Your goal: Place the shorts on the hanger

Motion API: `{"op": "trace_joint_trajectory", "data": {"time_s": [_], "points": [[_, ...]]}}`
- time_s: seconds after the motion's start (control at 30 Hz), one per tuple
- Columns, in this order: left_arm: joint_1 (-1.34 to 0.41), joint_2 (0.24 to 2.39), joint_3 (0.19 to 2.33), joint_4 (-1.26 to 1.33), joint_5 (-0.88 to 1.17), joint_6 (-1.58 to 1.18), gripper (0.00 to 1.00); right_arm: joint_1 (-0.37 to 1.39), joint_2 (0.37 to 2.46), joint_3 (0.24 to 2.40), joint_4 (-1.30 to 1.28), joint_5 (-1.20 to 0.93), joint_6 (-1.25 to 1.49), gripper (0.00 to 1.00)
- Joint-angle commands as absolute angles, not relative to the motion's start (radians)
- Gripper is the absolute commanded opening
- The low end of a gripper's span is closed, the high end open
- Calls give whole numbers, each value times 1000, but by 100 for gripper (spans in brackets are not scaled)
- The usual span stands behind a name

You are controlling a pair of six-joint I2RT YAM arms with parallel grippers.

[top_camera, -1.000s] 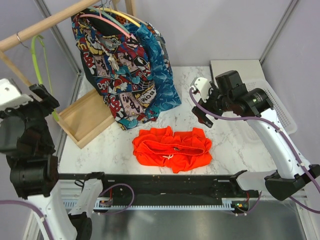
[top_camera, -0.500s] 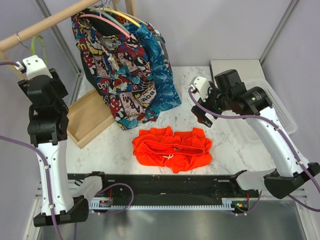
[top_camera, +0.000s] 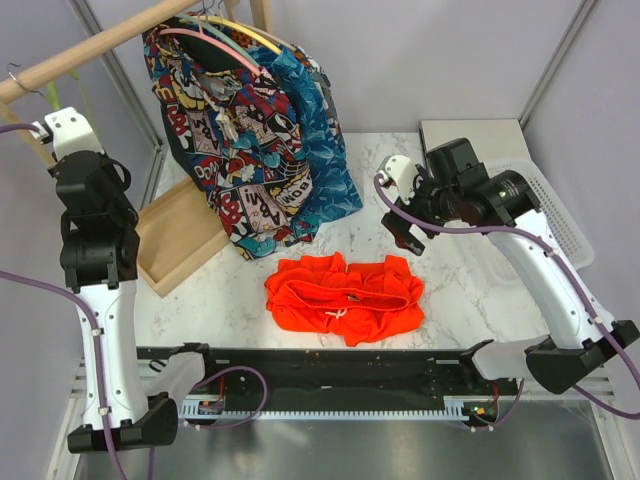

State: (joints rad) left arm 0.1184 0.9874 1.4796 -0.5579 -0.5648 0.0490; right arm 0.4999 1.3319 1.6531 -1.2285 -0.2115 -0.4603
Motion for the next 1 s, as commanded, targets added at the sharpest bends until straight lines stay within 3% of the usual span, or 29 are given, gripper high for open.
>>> {"op": "trace_joint_trajectory", "data": {"time_s": [0.0,0.23,0.57,0.97], "points": [[121,953,1552,-419,-522,113,2,495,1341,1684,-1229,-215,-466,98],[106,951,1626,-480,-509,115,2,497,1350,1698,-1230,-222,-460,98],[97,819,1477,-495,-457,112,2,497,1347,1694,-1232,-222,-463,98],[98,643,1375,-837,-442,72,2,497,1345,1738,-1190,-230,-422,98]]}}
